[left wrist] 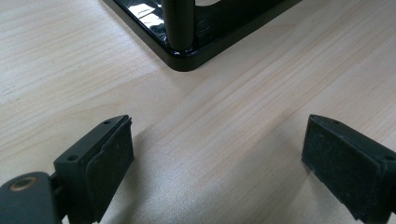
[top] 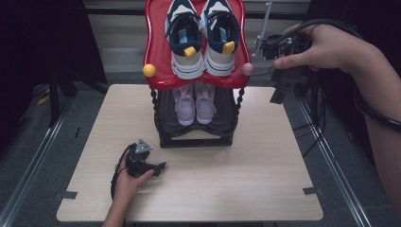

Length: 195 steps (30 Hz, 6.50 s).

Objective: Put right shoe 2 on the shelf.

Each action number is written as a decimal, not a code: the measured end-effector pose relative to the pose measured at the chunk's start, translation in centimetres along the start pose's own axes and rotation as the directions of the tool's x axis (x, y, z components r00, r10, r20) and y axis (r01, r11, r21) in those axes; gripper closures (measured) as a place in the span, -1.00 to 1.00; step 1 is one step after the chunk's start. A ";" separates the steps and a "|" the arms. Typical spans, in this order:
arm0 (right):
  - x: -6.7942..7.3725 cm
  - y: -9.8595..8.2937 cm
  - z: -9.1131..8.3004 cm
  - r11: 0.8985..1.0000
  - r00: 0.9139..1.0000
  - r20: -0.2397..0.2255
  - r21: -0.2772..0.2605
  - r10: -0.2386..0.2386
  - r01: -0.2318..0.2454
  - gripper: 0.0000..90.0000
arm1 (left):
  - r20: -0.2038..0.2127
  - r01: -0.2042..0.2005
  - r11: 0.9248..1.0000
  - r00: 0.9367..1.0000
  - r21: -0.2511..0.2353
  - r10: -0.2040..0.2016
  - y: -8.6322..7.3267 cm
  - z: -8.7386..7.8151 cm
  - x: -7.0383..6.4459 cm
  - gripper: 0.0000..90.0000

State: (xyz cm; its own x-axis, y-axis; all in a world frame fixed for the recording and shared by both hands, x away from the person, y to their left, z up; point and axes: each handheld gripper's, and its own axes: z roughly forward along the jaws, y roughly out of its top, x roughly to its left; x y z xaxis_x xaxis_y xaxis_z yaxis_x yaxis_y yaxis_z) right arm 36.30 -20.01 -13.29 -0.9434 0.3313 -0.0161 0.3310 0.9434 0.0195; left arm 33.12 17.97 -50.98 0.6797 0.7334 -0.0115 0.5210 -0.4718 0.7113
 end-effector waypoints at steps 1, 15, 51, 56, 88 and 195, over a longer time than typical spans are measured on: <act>0.1 -0.1 0.2 1.000 1.000 -0.004 -0.002 0.002 -0.002 -0.53 | 0.000 0.000 1.000 1.000 0.000 0.000 0.0 0.0 0.0 -0.81; 0.7 -1.9 2.9 1.000 1.000 -0.024 -0.003 -0.002 0.002 -0.53 | -0.003 -0.002 1.000 1.000 0.002 0.002 0.0 0.0 0.0 -0.82; 1.3 -4.2 10.7 1.000 0.998 -0.068 0.028 0.014 -0.012 -0.53 | 0.000 0.004 1.000 1.000 -0.003 -0.004 0.0 0.0 0.0 -0.82; 1.2 -4.6 11.7 0.999 0.998 -0.064 0.033 0.019 -0.017 -0.53 | -0.001 0.006 1.000 1.000 0.000 -0.006 0.0 0.0 0.0 -0.82; 1.7 -5.4 18.2 1.000 0.996 -0.086 0.029 -0.001 0.004 -0.53 | -0.001 0.004 1.000 1.000 -0.006 -0.004 0.0 0.0 0.0 -0.82; 4.8 -12.1 36.7 0.740 0.961 -0.045 -0.629 0.271 -0.238 -0.71 | -0.003 0.001 1.000 1.000 -0.001 -0.001 0.0 0.0 0.0 -0.82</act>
State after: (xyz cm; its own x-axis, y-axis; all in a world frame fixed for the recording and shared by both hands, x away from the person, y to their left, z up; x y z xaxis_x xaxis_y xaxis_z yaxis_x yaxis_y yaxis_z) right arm 28.53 -29.31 -50.27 -0.8182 0.5738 0.0347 0.4561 0.6113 0.6467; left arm 33.11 17.98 -50.98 0.6775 0.7355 -0.0096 0.5210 -0.4706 0.7121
